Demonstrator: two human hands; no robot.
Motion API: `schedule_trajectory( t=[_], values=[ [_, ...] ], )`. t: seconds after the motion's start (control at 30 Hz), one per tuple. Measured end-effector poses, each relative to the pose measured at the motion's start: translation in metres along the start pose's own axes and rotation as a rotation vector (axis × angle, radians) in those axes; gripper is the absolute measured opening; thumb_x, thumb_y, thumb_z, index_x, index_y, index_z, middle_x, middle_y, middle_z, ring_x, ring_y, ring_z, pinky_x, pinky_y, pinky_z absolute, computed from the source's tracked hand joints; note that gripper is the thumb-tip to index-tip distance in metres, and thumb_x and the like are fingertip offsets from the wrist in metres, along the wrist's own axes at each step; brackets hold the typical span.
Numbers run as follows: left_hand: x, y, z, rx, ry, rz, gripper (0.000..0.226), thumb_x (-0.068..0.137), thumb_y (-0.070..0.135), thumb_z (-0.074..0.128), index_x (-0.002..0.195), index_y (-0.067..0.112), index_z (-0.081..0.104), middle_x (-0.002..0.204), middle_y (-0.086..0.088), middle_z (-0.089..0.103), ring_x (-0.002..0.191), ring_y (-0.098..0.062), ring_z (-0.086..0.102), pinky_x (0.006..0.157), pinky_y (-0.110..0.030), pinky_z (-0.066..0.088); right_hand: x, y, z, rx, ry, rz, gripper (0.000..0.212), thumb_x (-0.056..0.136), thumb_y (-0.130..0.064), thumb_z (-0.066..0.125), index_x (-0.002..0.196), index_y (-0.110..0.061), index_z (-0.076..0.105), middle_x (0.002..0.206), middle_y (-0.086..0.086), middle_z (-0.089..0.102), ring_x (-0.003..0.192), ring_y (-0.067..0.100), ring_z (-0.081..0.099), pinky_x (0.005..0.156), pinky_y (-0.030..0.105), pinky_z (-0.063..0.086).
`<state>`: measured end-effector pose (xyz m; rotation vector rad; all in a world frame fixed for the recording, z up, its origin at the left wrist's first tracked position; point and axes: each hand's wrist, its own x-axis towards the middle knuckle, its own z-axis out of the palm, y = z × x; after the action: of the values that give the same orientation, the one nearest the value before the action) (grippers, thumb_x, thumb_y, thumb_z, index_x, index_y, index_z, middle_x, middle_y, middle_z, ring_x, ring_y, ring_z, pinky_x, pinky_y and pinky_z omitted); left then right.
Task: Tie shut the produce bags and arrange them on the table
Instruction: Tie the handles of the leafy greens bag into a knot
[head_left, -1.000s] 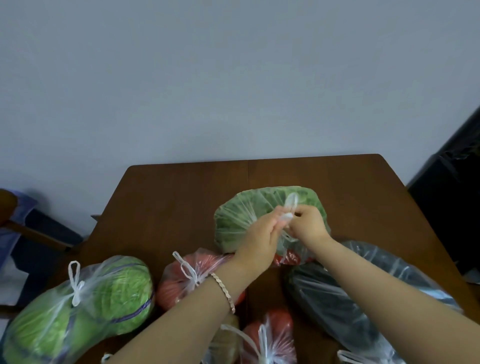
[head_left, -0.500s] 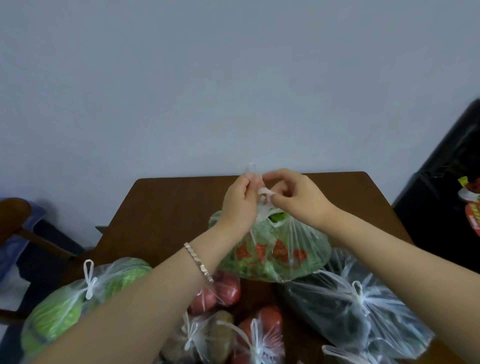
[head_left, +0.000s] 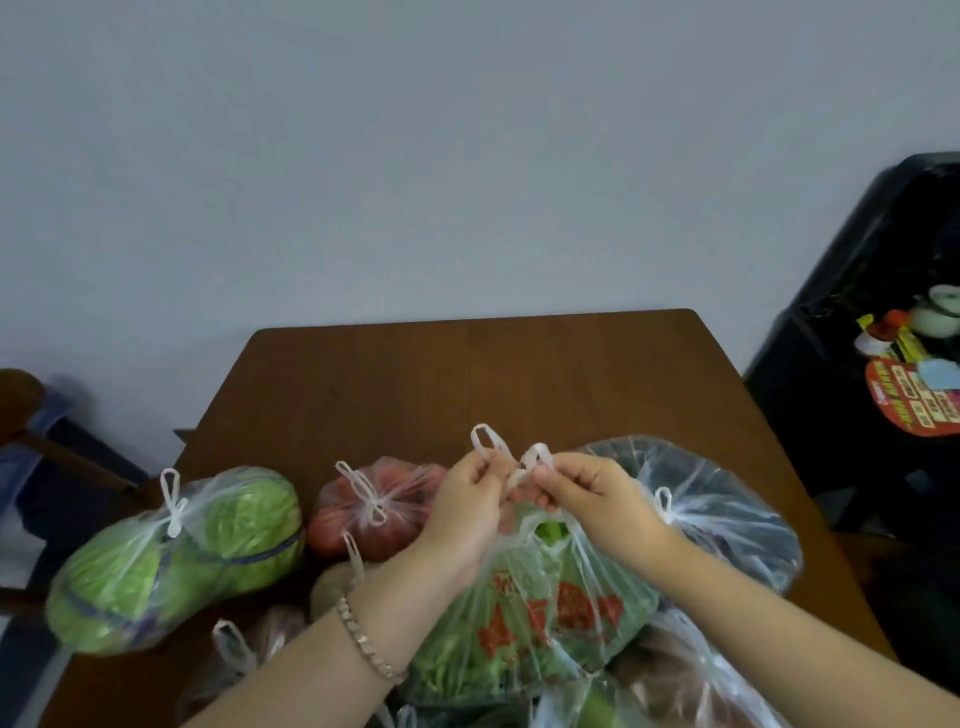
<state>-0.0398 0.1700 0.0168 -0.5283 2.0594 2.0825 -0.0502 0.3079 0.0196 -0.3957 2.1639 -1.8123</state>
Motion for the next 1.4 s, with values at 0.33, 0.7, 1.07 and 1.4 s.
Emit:
schedule_trajectory(
  t=[0.33, 0.7, 1.07, 1.4],
  values=[
    [-0.005, -0.033, 0.0, -0.852, 0.095, -0.134, 0.037, 0.1, 0.02, 0.033, 0.066, 0.011, 0.046, 0.048, -0.001, 0.047, 0.041, -0.01, 0.054, 0.055, -0.03, 0.056, -0.032, 0.041, 0.002, 0.715, 0.215, 0.131, 0.049, 0.093, -0.015, 0.033, 0.053, -0.02, 0.06, 0.058, -0.007, 0.06, 0.062, 0.007, 0.06, 0.068, 0.017, 0.051],
    [0.0, -0.087, -0.035, 0.508, 0.098, 0.311, 0.028, 0.098, 0.029, 0.031, 0.095, 0.018, 0.056, 0.084, 0.006, 0.06, 0.076, 0.002, 0.053, 0.068, -0.003, 0.042, -0.046, 0.107, -0.01, -0.225, 0.314, 0.207, 0.044, 0.097, -0.03, 0.033, 0.058, -0.015, 0.047, 0.069, 0.008, 0.048, 0.072, 0.019, 0.044, 0.071, 0.032, 0.033],
    [-0.006, -0.132, -0.021, 1.37, 0.002, 0.631, 0.01, 0.081, 0.009, 0.06, 0.088, 0.013, 0.065, 0.131, -0.004, 0.057, 0.125, -0.021, 0.051, 0.103, -0.049, 0.037, -0.032, 0.135, 0.024, -1.154, -0.124, -0.091, 0.045, 0.093, -0.039, 0.021, 0.101, -0.015, 0.057, 0.151, 0.002, 0.031, 0.14, 0.016, -0.004, 0.112, 0.044, -0.012],
    [0.0, -0.072, -0.011, -0.074, 0.194, 0.131, 0.043, 0.098, 0.035, 0.028, 0.11, -0.001, 0.049, 0.058, 0.003, 0.055, 0.05, -0.015, 0.053, 0.06, -0.026, 0.052, -0.022, 0.073, 0.008, 0.137, 0.213, 0.178, 0.048, 0.099, -0.026, 0.03, 0.06, -0.026, 0.057, 0.062, -0.002, 0.06, 0.066, 0.01, 0.061, 0.074, 0.017, 0.048]
  ],
)
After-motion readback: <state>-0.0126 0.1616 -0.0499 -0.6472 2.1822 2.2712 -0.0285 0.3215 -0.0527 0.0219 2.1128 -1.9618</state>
